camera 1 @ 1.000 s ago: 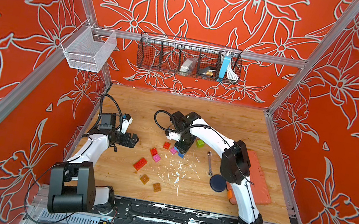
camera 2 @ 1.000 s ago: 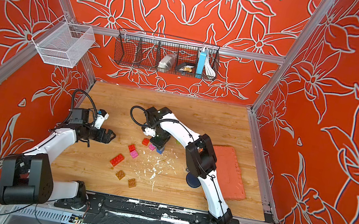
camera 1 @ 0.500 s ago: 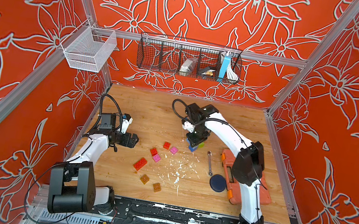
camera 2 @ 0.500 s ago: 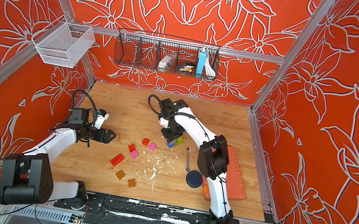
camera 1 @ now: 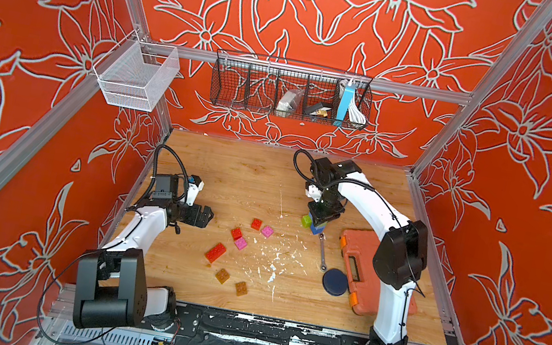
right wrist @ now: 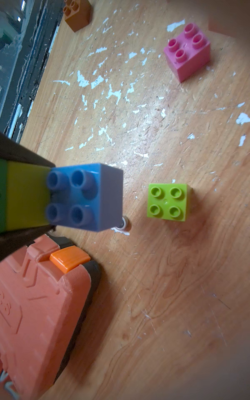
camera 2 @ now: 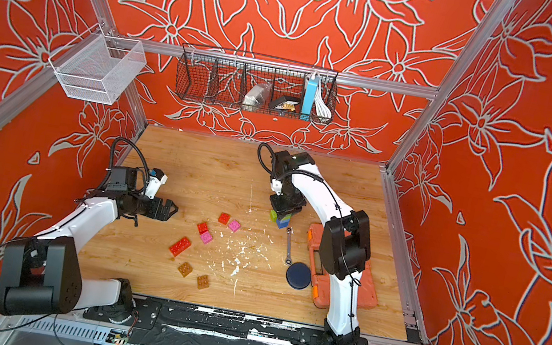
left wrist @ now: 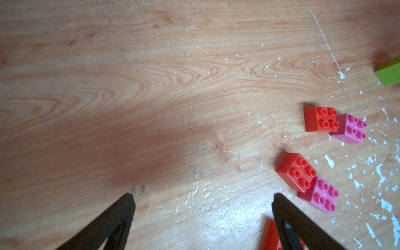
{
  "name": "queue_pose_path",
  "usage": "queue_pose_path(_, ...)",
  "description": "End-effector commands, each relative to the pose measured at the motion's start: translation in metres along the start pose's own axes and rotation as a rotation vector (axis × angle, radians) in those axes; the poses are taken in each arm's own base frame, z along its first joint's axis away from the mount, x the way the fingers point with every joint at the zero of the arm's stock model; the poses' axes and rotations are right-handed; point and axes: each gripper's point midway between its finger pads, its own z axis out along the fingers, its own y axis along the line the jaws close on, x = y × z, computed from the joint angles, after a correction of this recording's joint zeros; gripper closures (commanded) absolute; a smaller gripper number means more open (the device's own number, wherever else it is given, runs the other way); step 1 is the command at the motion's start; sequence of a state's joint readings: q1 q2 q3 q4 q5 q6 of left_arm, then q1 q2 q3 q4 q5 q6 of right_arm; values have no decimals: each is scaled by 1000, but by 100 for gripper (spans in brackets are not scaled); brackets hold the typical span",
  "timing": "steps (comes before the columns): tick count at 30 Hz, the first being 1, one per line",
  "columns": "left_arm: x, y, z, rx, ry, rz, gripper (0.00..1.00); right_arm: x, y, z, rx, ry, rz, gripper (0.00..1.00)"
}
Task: Assemble the letter h with lego
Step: Assemble the lego brick with the lego brick.
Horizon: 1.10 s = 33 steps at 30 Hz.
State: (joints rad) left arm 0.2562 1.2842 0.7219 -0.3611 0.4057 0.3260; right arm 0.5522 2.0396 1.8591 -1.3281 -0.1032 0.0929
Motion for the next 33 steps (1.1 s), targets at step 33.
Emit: queue_pose_path(33, -6, -2, -6, 12, -28, 25, 0, 3, -3, 65, 6, 132, 76, 85)
